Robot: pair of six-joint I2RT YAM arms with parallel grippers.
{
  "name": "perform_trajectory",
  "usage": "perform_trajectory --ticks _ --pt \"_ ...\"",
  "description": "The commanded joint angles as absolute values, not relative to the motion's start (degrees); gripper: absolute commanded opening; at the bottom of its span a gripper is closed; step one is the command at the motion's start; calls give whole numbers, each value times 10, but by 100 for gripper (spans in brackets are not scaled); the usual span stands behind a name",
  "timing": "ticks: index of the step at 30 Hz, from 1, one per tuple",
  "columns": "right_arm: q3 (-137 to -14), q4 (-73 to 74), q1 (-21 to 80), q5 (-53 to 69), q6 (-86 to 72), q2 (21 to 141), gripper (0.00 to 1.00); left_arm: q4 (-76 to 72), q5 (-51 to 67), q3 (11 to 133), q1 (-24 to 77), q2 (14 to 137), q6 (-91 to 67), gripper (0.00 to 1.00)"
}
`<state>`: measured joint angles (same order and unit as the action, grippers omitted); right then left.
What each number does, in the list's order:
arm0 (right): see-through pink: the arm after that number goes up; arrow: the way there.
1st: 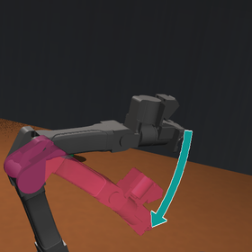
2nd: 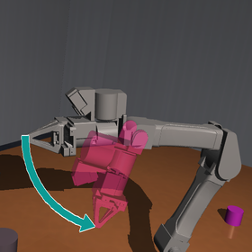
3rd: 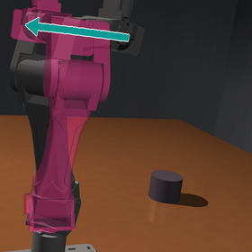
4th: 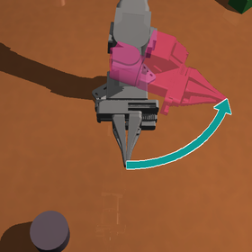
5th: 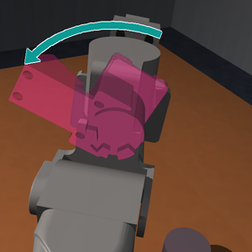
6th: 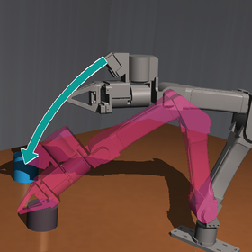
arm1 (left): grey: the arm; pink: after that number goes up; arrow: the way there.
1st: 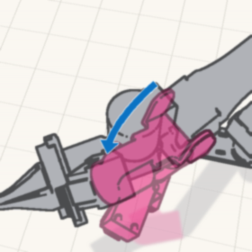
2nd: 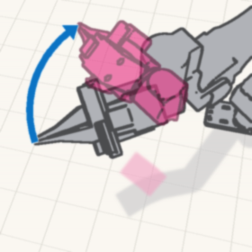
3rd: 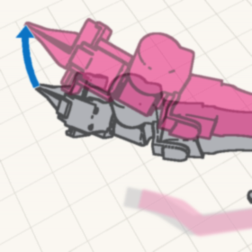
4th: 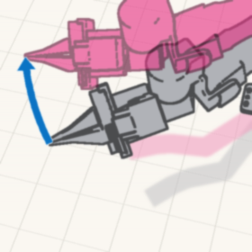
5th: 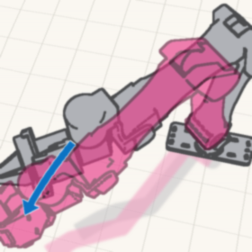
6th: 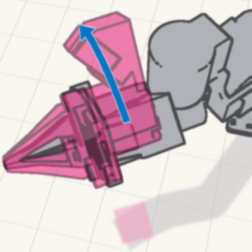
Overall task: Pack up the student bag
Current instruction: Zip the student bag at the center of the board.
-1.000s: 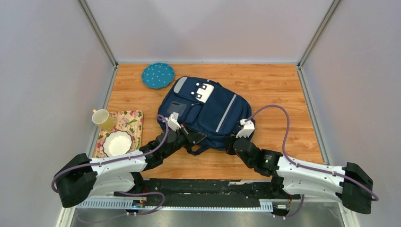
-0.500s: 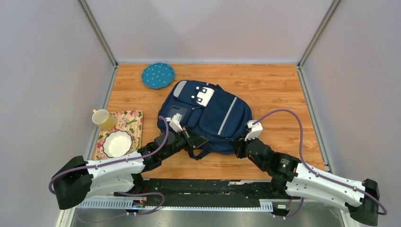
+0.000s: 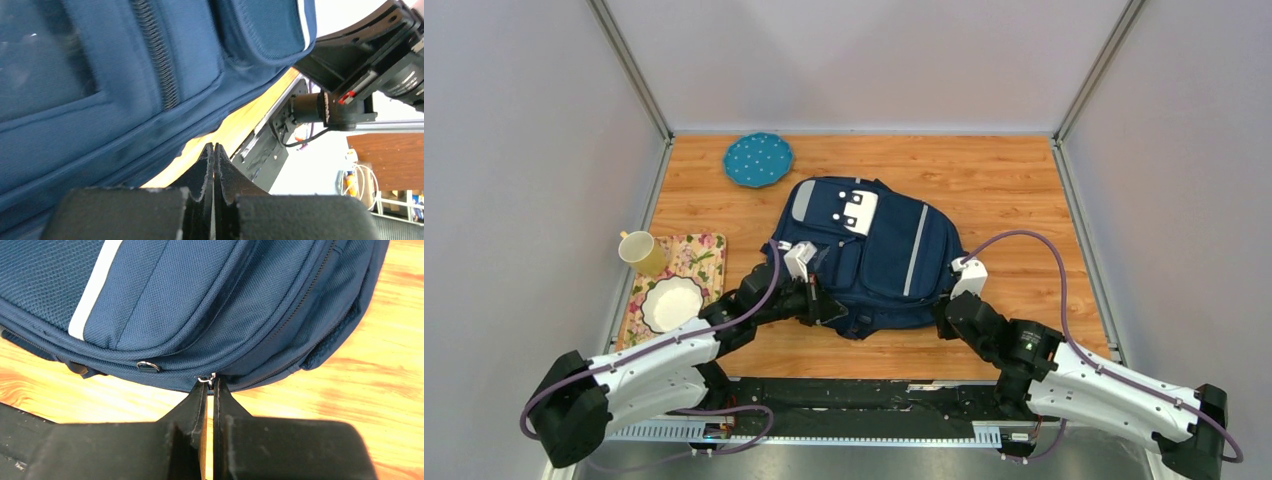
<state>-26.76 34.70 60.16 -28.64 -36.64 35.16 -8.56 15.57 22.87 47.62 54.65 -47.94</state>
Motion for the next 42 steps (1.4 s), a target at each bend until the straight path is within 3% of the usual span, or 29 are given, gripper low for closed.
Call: perform_trajectory --ticks 1,2,6,9,11,16,25,36,37,40,42 --pt "-304 390 598 -324 -388 354 0 -48 197 195 458 496 -451 0" --pt "-306 383 598 -315 -370 354 0 -78 208 191 459 490 -460 3" --pt "-303 343 598 -270 -349 359 0 -170 208 180 482 485 -501 35" --pt "-300 326 598 -250 -354 373 0 -212 135 164 529 492 -568 50" --pt "-302 325 598 -239 -355 385 0 -278 41 135 564 489 -644 69" --pt "-314 321 600 -219 -358 393 0 -323 -126 100 638 509 -723 70" --pt "-314 308 606 -201 -355 384 0 -399 -271 114 664 582 -779 72" --pt "-306 281 629 -187 -347 364 0 -346 -306 147 664 660 -876 72" --pt "-304 281 633 -188 -347 363 0 -346 -308 147 664 661 -874 68" --pt "-298 286 633 -192 -351 360 0 -340 -306 142 664 655 -838 32" --pt "-295 292 634 -198 -350 354 0 -325 -305 137 663 639 -820 20"
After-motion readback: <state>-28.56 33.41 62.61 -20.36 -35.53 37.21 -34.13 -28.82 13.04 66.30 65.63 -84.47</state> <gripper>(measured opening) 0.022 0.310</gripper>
